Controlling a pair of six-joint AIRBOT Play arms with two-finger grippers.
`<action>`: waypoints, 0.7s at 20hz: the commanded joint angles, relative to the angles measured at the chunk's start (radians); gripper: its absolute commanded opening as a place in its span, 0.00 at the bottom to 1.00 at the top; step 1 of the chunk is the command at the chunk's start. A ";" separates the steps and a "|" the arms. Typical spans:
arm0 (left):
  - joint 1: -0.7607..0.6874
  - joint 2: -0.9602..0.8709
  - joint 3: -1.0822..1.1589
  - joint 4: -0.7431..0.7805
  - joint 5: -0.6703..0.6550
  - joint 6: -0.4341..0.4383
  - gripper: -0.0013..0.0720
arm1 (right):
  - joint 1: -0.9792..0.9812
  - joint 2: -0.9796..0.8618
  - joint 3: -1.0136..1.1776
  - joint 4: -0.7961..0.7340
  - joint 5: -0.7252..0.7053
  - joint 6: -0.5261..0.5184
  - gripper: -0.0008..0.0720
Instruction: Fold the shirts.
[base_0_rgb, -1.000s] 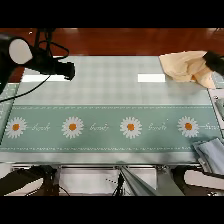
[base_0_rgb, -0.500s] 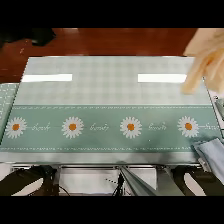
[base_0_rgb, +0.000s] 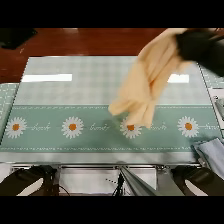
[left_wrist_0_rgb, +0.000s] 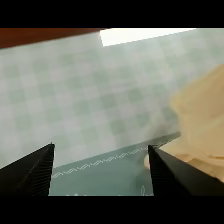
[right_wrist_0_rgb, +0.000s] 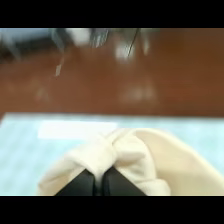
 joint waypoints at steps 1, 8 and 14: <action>0.000 0.004 -0.109 -0.003 0.008 -0.005 0.69 | 0.256 -0.201 -0.027 -0.006 0.145 -0.070 0.04; 0.000 0.004 -0.452 -0.021 0.129 -0.005 0.54 | 0.381 -0.512 -0.039 -0.099 0.220 -0.098 0.57; 0.000 -0.003 -0.535 -0.052 0.255 -0.005 0.54 | 0.242 -0.247 0.043 -0.413 0.426 -0.126 0.68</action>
